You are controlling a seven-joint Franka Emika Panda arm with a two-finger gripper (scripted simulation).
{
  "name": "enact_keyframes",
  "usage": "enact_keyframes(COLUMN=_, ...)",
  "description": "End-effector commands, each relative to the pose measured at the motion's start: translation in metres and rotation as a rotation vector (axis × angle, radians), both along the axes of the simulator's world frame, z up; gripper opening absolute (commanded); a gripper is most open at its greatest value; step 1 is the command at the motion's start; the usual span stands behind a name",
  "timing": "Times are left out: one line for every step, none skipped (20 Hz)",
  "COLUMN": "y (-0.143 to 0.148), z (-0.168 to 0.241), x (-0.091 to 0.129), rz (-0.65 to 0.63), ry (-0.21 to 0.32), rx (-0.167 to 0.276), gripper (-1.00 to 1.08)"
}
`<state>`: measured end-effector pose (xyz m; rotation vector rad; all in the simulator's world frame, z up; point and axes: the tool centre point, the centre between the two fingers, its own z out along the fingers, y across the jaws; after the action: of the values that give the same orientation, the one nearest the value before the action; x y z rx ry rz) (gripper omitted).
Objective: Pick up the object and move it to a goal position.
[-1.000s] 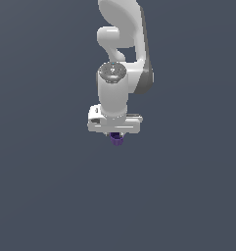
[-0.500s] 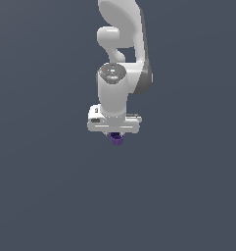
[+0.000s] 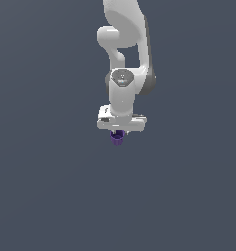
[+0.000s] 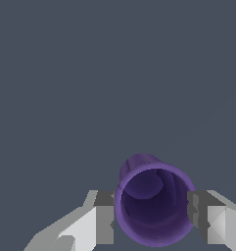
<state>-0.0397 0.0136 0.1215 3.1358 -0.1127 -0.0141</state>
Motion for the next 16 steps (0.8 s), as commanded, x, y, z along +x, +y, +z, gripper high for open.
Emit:
enact_keyframes(y=0.008, z=-0.009, x=-0.01, rz=-0.011, ry=-0.004, rx=0.002, gripper=0.28)
enact_keyframes(y=0.011, z=-0.011, x=-0.013, rz=-0.015, ry=-0.005, rx=0.002, gripper=0.28)
enact_keyframes(y=0.013, z=-0.014, x=-0.016, rz=-0.018, ry=-0.005, rx=0.003, gripper=0.28)
enact_keyframes(y=0.015, z=-0.016, x=-0.019, rz=-0.021, ry=-0.006, rx=0.003, gripper=0.28)
enact_keyframes(y=0.016, z=-0.018, x=-0.021, rz=-0.023, ry=-0.007, rx=0.004, gripper=0.28)
enact_keyframes(y=0.018, z=-0.019, x=-0.023, rz=-0.025, ry=-0.008, rx=0.004, gripper=0.28)
enact_keyframes(y=0.019, z=-0.021, x=-0.025, rz=-0.027, ry=-0.008, rx=0.005, gripper=0.28)
enact_keyframes(y=0.02, z=-0.022, x=-0.026, rz=-0.028, ry=-0.008, rx=0.005, gripper=0.28)
enact_keyframes(y=0.02, z=-0.022, x=-0.027, rz=-0.029, ry=-0.009, rx=0.005, gripper=0.28)
enact_keyframes(y=0.021, z=-0.023, x=-0.028, rz=-0.03, ry=-0.009, rx=0.005, gripper=0.28)
enact_keyframes(y=0.021, z=-0.023, x=-0.028, rz=-0.03, ry=-0.009, rx=0.005, gripper=0.28)
enact_keyframes(y=0.02, z=-0.022, x=-0.027, rz=-0.028, ry=-0.008, rx=0.005, gripper=0.28)
enact_keyframes(y=0.021, z=-0.023, x=-0.027, rz=-0.028, ry=-0.008, rx=0.005, gripper=0.28)
enact_keyframes(y=0.021, z=-0.024, x=-0.027, rz=-0.028, ry=-0.008, rx=0.005, gripper=0.28)
enact_keyframes(y=0.021, z=-0.026, x=-0.027, rz=-0.028, ry=-0.008, rx=0.005, gripper=0.28)
enact_keyframes(y=0.021, z=-0.028, x=-0.027, rz=-0.028, ry=-0.008, rx=0.005, gripper=0.28)
